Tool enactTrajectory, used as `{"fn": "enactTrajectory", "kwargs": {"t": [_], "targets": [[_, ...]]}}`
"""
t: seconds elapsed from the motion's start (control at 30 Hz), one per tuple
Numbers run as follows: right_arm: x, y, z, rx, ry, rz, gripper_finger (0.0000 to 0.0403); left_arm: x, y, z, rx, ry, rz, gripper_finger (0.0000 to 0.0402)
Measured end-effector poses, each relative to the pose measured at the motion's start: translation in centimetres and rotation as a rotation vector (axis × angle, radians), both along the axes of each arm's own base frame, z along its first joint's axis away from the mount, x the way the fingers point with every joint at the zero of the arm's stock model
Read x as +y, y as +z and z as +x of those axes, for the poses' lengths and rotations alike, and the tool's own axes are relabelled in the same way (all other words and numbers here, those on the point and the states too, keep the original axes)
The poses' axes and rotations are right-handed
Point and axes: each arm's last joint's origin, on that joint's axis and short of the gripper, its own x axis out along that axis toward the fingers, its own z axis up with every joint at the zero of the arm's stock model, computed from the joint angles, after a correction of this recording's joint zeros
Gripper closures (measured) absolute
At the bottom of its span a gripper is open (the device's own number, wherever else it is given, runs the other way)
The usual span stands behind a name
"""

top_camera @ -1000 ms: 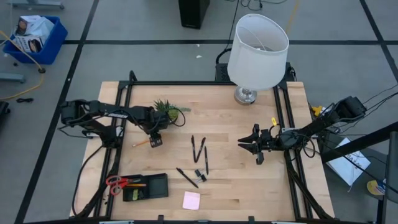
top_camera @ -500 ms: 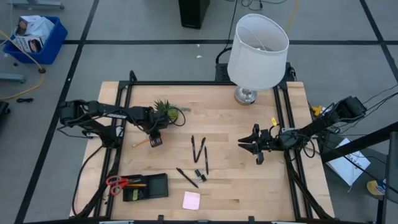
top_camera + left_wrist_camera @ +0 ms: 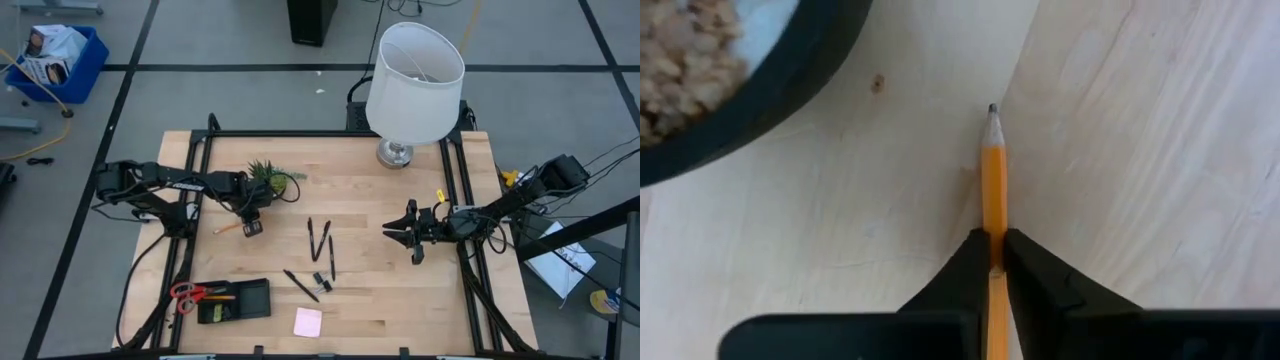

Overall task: Pick and place office supplies into organizer
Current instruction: Put the pencil into the top left section of the desk organizer

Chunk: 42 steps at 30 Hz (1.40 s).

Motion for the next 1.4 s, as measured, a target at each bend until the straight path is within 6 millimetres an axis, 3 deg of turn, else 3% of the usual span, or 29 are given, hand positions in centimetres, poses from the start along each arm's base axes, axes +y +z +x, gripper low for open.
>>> {"fn": "enactTrajectory", "kwargs": {"t": [0.13, 0.37, 0.57, 1.07, 1.2, 1.4], "targets": [[0.0, 0.0, 0.0, 0.0, 0.0, 0.0, 0.0314, -0.1, 0.0, 0.1, -0.007, 0.004, -0.01, 0.0392], [0.0, 0.0, 0.0, 0.0, 0.0, 0.0, 0.0314, -0.2, 0.1, 0.1, -0.013, 0.027, -0.036, 0.0374], [0.0, 0.0, 0.0, 0.0, 0.0, 0.0, 0.0314, -0.4, 1.0, -0.2, -0.05, 0.025, -0.047, 0.0399], [0.0, 0.0, 0.0, 0.0, 0.0, 0.0, 0.0314, -0.6, 2.6, -1.0, -0.089, 0.072, 0.0, 0.0399], [0.0, 0.0, 0.0, 0.0, -0.001, 0.009, 0.0314, -0.4, 2.5, -1.2, -0.055, 0.114, 0.036, 0.0366], [0.0, 0.0, 0.0, 0.0, 0.0, 0.014, 0.0314, -0.5, 2.2, -2.0, 0.038, 0.13, 0.022, 0.0265]]}}
